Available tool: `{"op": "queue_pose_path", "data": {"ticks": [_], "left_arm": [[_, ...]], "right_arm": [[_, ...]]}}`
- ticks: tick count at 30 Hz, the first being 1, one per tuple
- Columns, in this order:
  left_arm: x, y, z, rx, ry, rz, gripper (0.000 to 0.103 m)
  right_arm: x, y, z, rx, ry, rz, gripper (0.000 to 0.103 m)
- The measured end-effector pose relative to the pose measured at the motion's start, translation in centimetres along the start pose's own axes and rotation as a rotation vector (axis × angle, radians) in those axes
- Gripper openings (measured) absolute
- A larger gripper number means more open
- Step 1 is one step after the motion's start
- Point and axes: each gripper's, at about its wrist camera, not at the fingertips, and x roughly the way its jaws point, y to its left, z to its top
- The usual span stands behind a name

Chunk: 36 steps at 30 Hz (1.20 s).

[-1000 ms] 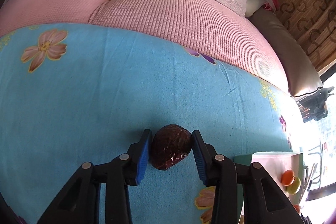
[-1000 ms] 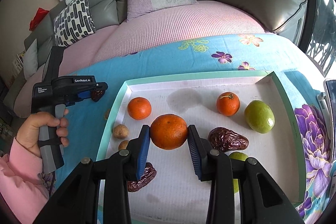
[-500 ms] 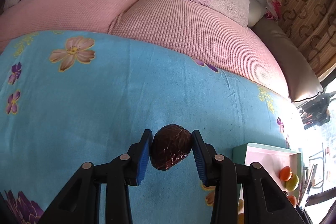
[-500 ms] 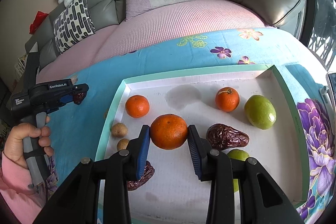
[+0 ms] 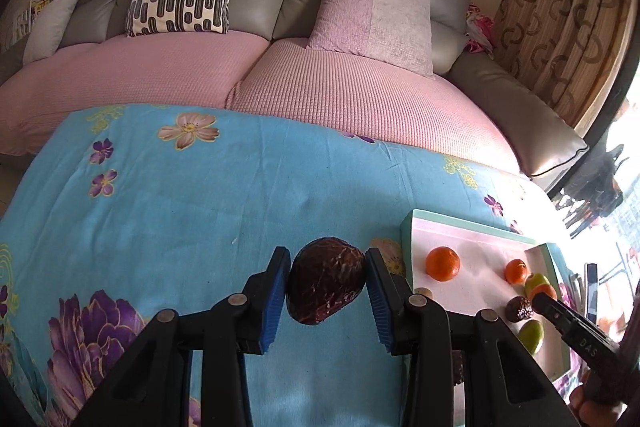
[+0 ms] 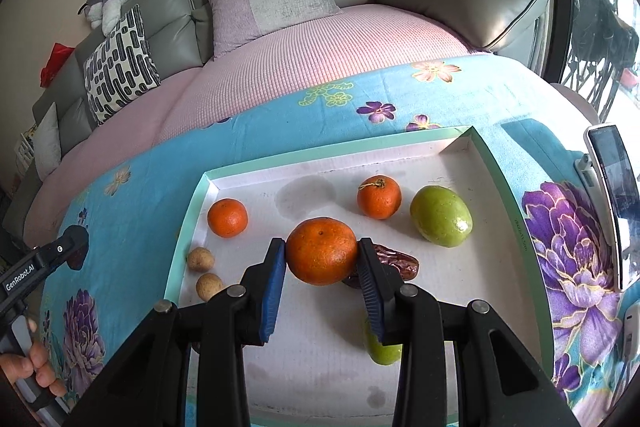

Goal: Organize fruits
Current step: 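Carry the orange and the dark date over the white tray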

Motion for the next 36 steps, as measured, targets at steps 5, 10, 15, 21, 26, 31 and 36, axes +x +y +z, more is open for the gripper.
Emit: {"op": "queue_pose_path", "data": {"ticks": [5, 10, 15, 21, 26, 31, 36], "left_arm": [[-1.1, -2.8, -2.3, 0.071, 0.016, -0.059, 0.041], [-1.7, -4.6, -4.7, 0.116, 0.039, -0.111, 0.041], [-1.5, -6.8, -6.5, 0.184, 0.072, -0.134, 0.041], [-1.3, -8.2, -8.1, 0.215, 0.102, -0.161, 0.041], [-0.9, -8.8, -8.9, 0.234, 0.121, -0.16, 0.041], [-0.2, -9.2, -9.5, 0.245, 0.146, -0.148, 0.041], [0.6, -9.1, -9.7, 0.241, 0.166, -0.135, 0.041]], "right_arm": [[-1.6, -0.4, -0.2, 0.001, -0.028, -0.019, 0.038], [-3.0, 0.0, -0.6, -0.03, -0.049, -0.039, 0.038], [-4.2, 0.0, -1.6, -0.051, -0.059, -0.046, 0.038], [-5.2, -1.0, -3.4, -0.047, -0.046, -0.061, 0.038], [-5.1, -1.8, -4.7, -0.046, -0.015, -0.054, 0.038], [-4.1, -1.7, -5.3, -0.055, 0.026, -0.041, 0.038], [-3.0, -1.5, -5.6, -0.069, 0.058, -0.029, 0.038]]}}
